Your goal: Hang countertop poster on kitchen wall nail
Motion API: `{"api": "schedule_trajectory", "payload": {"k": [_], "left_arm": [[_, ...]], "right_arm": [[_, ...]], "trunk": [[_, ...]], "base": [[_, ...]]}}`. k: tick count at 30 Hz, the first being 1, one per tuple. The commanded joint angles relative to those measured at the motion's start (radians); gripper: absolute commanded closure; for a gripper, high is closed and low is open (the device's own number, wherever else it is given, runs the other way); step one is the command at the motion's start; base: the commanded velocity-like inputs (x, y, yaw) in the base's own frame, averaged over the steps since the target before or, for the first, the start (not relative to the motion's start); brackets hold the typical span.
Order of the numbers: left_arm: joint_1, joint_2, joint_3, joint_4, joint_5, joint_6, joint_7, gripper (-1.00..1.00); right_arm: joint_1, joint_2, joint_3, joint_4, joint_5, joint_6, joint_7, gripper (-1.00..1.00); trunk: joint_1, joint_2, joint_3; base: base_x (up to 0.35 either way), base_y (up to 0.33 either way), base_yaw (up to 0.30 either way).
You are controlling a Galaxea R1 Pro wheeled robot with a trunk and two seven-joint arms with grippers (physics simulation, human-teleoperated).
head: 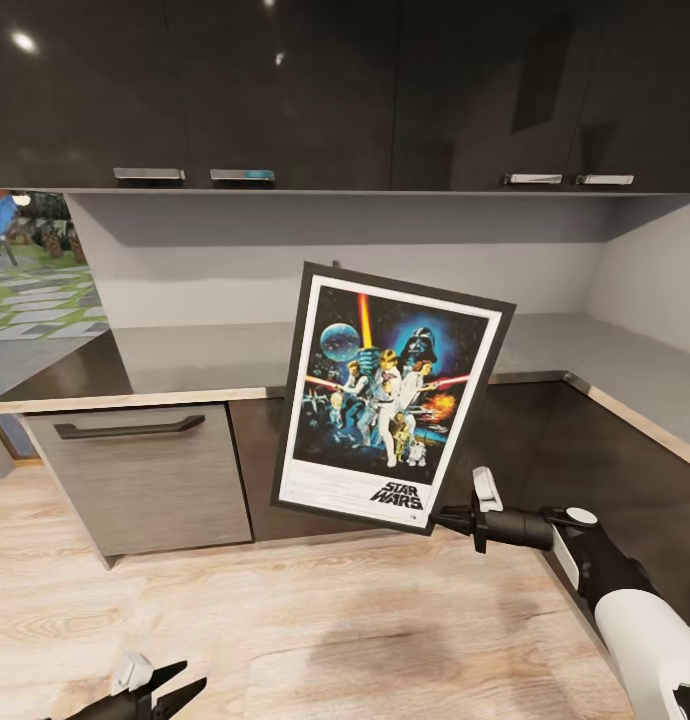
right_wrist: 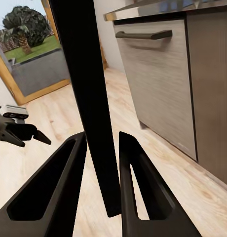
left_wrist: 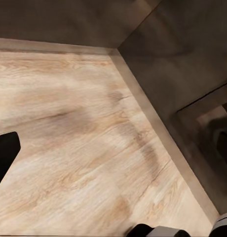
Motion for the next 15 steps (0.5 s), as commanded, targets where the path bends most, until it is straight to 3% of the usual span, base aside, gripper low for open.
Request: {"api": "schedule_trajectory", "payload": {"k": [1,2,3,15], "left_arm": [[-0.001,0.001,-0.007,0.001,0.010,0.001,0.000,-1.00],[-0.001,0.001,-0.008,0.019,0.067,0.000,0.001,-1.00],[-0.001,0.001,-0.008,0.029,0.081,-0.001,0.001,-1.00],[-0.001,0.001,-0.010,0.047,0.107,-0.003,0.002,-1.00]], "right_arm": [[-0.001,0.001,-0.004,0.000,0.004,0.001,0.003,1.00],[-0.001,0.002,-0.001,0.000,0.007,0.000,-0.030,1.00],[-0.001,0.002,0.000,0.000,0.008,0.000,-0.032,1.00],[-0.001,0.002,0.002,0.000,0.011,0.003,-0.072,1.00]], "trunk": [[0.000,-0.001,-0.001],[0.000,-0.001,-0.001],[0.000,-0.001,-0.001],[0.000,-0.001,-0.001]], "base": [[0.000,0.000,0.026],[0.000,0.000,0.253],[0.000,0.000,0.267],[-0.002,0.001,0.285]]}}
